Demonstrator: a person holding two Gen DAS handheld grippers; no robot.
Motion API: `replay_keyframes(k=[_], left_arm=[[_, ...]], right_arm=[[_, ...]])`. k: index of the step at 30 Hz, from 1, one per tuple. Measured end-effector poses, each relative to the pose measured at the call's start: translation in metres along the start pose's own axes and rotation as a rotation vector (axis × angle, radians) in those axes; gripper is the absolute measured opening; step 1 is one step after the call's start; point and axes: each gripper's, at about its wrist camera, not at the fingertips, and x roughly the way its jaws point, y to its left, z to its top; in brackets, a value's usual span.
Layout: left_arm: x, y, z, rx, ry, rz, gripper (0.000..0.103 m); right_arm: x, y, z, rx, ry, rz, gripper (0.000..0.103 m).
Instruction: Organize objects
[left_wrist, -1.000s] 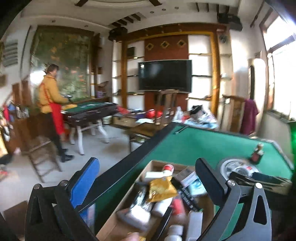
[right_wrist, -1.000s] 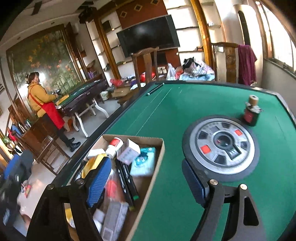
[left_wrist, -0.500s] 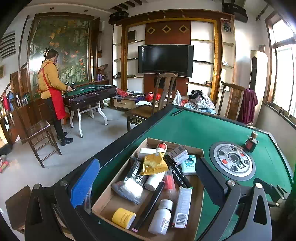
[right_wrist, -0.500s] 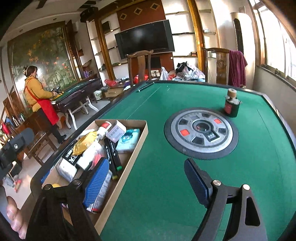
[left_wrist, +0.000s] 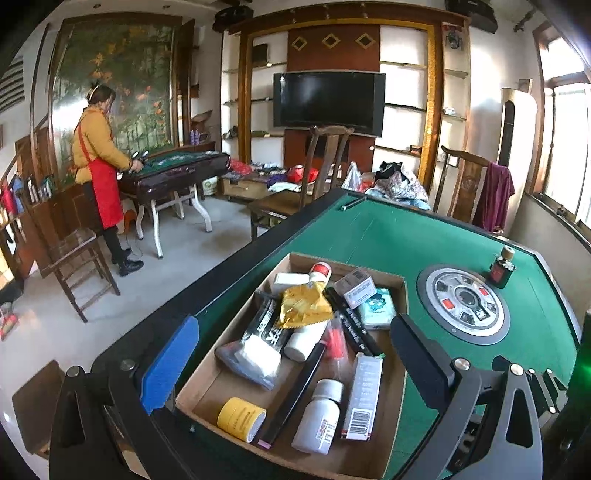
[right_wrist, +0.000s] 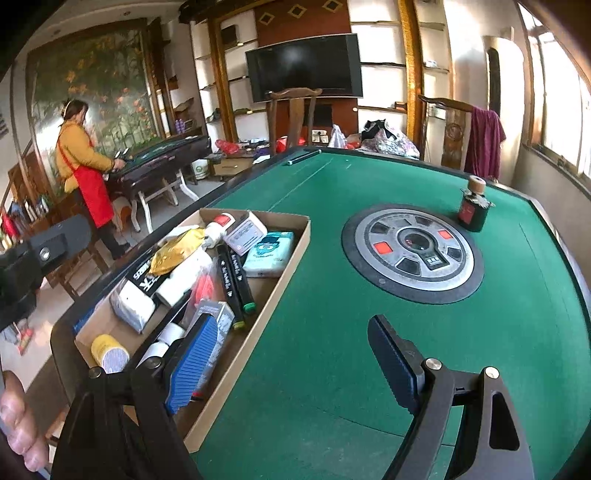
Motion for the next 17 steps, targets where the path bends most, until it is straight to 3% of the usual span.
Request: replay_keyframes(k=[17], left_arm=[[0.003,0.014,-0.011,-0.003,0.015,0.054,0.103]], right_arm=[[-0.001,0.038,-0.007,-0.122,0.008,-0.07,0.09]])
